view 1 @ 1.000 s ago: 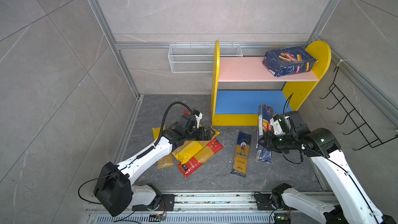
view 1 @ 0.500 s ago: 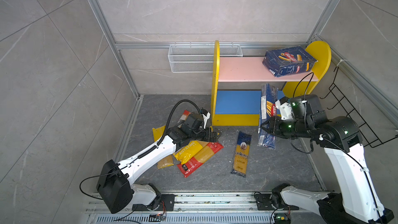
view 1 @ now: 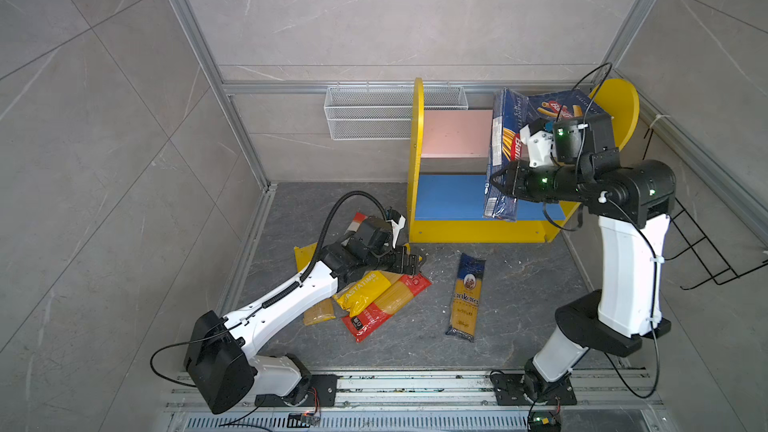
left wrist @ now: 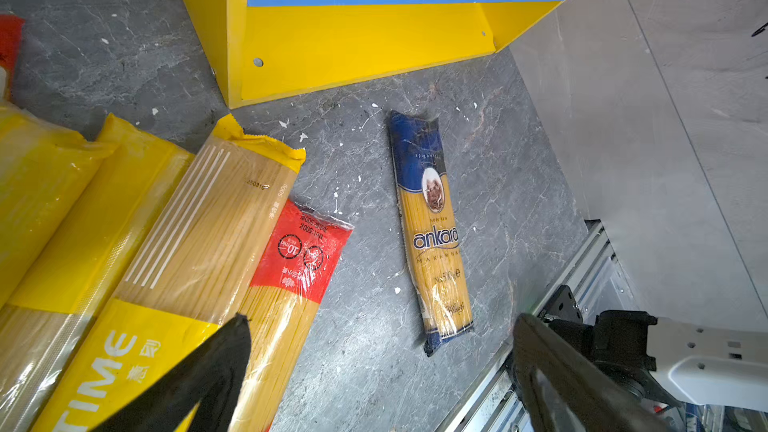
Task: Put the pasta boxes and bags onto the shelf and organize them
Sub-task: 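Lift the spaghetti box toward the pink shelf with the right gripper while the left shifts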
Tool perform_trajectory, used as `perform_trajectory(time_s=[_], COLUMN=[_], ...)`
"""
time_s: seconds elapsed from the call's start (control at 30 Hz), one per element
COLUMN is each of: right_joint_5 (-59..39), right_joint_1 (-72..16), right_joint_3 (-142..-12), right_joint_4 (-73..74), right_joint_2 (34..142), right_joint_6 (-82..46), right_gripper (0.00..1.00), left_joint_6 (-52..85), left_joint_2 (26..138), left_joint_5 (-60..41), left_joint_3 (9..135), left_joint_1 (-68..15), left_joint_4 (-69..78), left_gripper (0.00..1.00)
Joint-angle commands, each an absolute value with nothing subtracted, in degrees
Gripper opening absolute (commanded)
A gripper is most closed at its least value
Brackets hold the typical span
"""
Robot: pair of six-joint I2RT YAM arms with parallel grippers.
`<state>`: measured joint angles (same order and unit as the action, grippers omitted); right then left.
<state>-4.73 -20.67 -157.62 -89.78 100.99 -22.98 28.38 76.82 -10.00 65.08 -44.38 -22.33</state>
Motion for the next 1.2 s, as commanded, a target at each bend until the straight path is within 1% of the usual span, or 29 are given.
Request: perform_trajectory(time_s=[0.0, 0.13, 0.27, 0.33, 0.47, 0.6, 0.9, 1.17], right_joint_5=[-5.43, -5.88, -5.41, -5.28, -5.36, -5.29, -10.93, -14.48], right_joint_1=[-18.25, -17.24, -16.66, -15.81, -14.1, -12.68, -8.06, -6.38], right_joint_3=[-160.23, -157.17, -163.78, -163.47, -159.63, -161.75, -161.67, -162.15], right_joint_4=[-81.83, -74.06, -72.17, -69.97, -65.93, -65.67, -62.63, -59.26], right_joint_2=[102.28, 103.17, 107.45, 108.14, 108.36, 110.07, 111.77, 113.83], right_joint_6=[-19.72, -16.54, -13.71, -13.19, -13.54, -14.13, -16.2, -18.62], right_gripper=[0.35, 0.35, 0.35, 0.36, 0.36, 0.37, 0.37, 0.4], left_joint_6=[26.23, 25.88, 26.27, 26.59, 27.03, 28.09, 26.86, 27.0], left_joint_2=[74.53, 74.37, 74.54, 75.0, 77.91, 80.94, 87.13, 87.41], left_joint_5=[-10.04, -9.24, -8.53, -8.42, -10.24, -12.42, -14.77, -13.8], left_joint_3=[67.84, 67.85, 67.94, 68.27, 69.44, 72.1, 81.03, 82.1], left_joint_1=[-44.26, -44.17, -44.14, -44.2, -44.14, -44.25, -47.09, -49.02], left_joint_4=[-23.56, -24.55, -25.0, -24.96, -22.5, -18.34, -14.33, -13.89], left_gripper=[1.0, 1.0, 1.0, 1.0, 1.0, 0.99, 1.0, 0.99])
